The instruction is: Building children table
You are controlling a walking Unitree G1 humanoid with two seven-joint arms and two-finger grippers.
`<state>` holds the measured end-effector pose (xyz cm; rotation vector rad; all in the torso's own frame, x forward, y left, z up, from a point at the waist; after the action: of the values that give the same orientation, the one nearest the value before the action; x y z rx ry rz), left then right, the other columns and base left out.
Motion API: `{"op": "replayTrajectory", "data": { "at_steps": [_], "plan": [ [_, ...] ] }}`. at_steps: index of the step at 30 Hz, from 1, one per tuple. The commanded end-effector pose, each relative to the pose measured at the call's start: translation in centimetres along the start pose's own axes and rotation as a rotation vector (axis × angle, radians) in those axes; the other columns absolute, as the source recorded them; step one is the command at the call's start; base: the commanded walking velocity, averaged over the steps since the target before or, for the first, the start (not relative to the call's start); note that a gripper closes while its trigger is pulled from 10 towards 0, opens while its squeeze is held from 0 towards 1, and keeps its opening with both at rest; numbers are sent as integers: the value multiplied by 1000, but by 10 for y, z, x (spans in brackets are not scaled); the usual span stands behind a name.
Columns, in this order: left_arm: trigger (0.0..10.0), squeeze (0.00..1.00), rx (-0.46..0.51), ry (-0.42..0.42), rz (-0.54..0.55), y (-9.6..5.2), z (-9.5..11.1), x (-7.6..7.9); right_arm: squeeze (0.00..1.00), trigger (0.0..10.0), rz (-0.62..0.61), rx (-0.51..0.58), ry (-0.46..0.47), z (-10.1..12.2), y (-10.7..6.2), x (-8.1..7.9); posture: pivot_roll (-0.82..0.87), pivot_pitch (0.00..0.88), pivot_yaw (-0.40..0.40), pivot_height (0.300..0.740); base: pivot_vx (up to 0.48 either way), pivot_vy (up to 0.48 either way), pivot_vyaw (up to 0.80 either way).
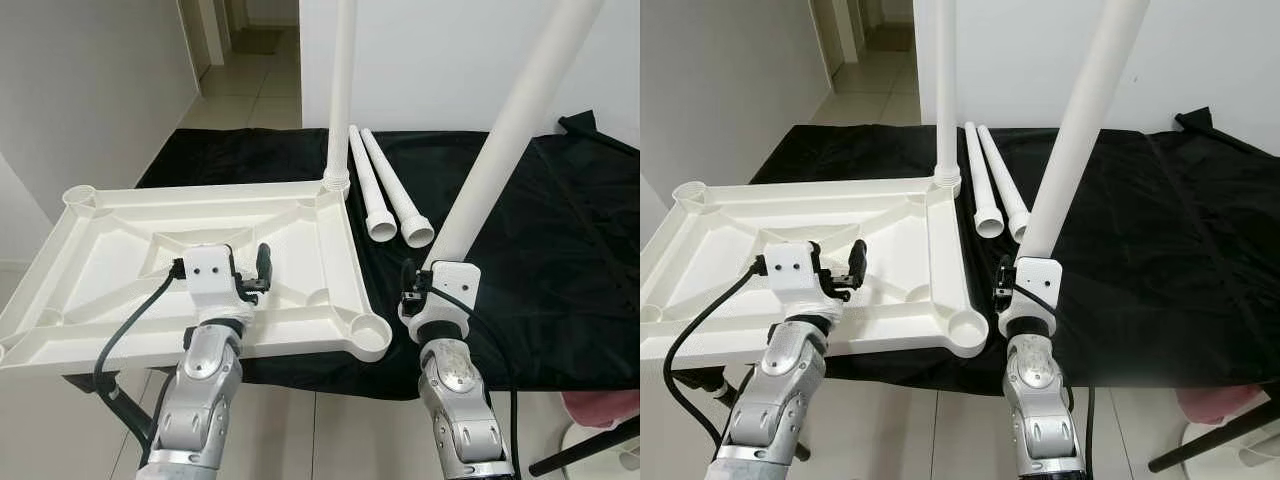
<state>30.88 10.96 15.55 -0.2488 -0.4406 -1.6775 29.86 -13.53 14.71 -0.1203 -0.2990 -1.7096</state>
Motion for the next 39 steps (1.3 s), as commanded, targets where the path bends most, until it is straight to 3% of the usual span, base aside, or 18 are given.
{"op": "replayTrajectory", "data": {
  "at_steps": [1, 9, 14, 25, 39],
  "plan": [
    [10000, 0, -17, -5, 3, -1, -7, 1, 0, 10000, -2, -3, 6, 0, -3, -3, -18, 2, 53, 740, 0, 0, 0],
    [10000, 0, -17, 1, -2, -6, -9, 2, 0, 10000, 2, -10, 13, -3, -7, -3, -9, 13, 46, 740, 0, 0, 0],
    [10000, 0, -7, 21, -9, 0, -7, 2, 0, 10000, -14, -5, 10, -1, 1, -4, -7, 0, 58, 740, 0, 0, 0],
    [10000, 0, 5, 21, -29, 6, -2, 4, 0, 10000, -18, 26, 20, 7, 3, -8, -13, 0, 59, 740, 0, 0, 0],
    [10000, 0, -2, 27, -72, 6, -6, 10, 0, 10000, 0, 55, -1, 10, 8, -10, -8, 0, 56, 740, 0, 0, 0]
  ]
}}
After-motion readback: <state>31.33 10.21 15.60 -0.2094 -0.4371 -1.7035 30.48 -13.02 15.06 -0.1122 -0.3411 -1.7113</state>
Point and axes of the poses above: a point about 5 cm out from each wrist's last joint towards the gripper, its own y axis pointing out of the wrist towards the gripper, its own z axis along the axis of the wrist's last joint, x = y × z, the point moved 3 cm from there along y, pointing out of the wrist towards the gripper, and after that the axes turned 15 degrees about -y, right-handed, at the moved point
